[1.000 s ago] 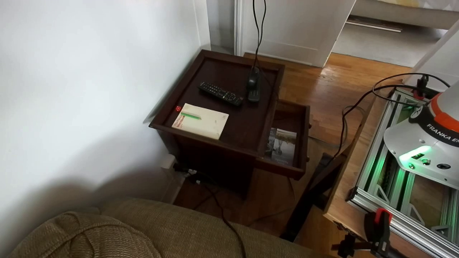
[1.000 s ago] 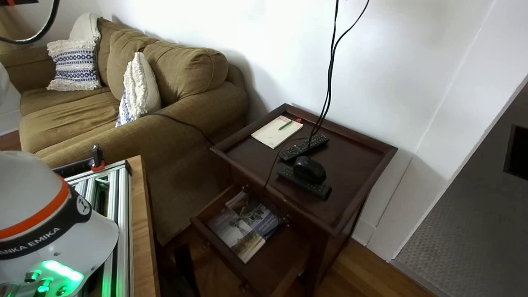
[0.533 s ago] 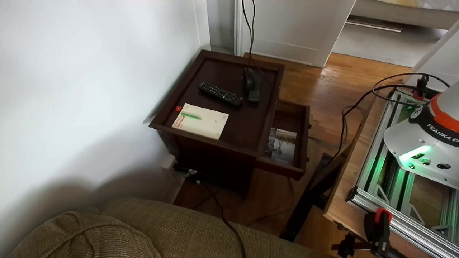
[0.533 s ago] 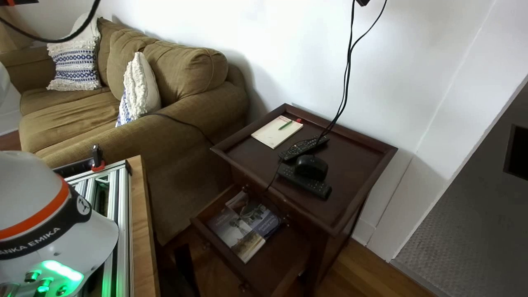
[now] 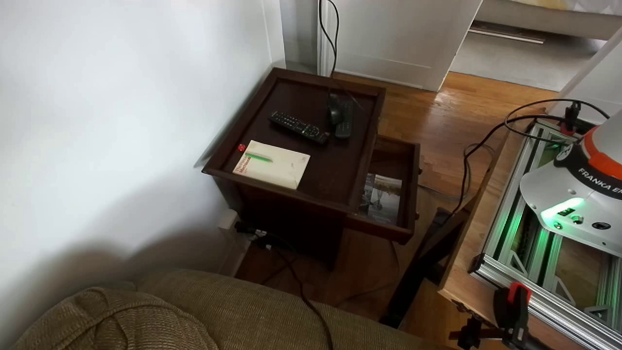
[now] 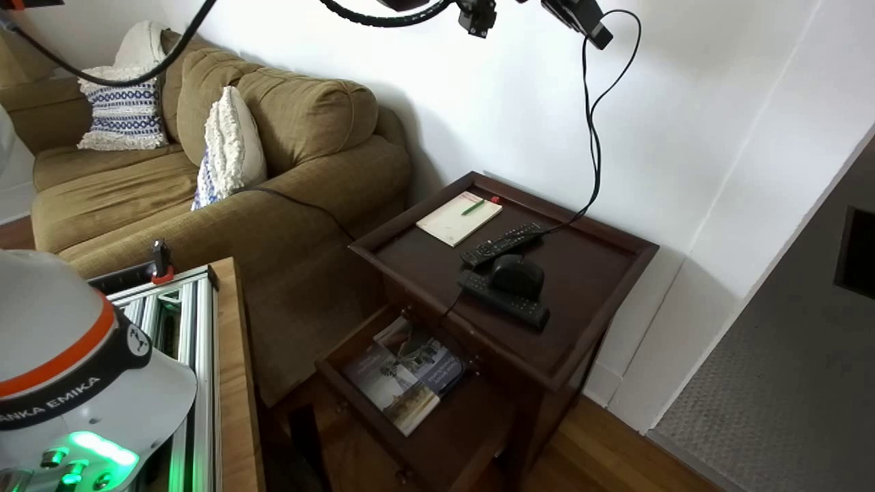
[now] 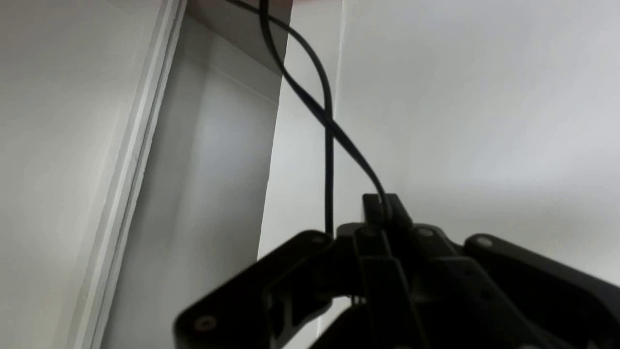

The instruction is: Remove the alarm from the drawer and put it on the cabinet

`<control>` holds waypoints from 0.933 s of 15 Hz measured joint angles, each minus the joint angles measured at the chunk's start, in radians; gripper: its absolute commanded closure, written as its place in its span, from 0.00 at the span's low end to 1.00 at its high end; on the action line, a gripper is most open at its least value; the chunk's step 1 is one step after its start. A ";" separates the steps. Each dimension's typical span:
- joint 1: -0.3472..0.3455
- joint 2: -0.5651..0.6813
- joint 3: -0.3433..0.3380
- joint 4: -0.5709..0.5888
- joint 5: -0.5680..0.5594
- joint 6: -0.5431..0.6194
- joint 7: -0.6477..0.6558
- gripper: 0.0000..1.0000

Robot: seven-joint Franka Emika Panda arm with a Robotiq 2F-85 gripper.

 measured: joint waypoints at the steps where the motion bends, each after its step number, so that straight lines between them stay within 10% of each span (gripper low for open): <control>1: 0.004 0.007 0.002 0.000 -0.013 0.000 0.050 0.99; 14: 0.079 0.117 0.009 0.025 -0.277 -0.129 0.697 0.99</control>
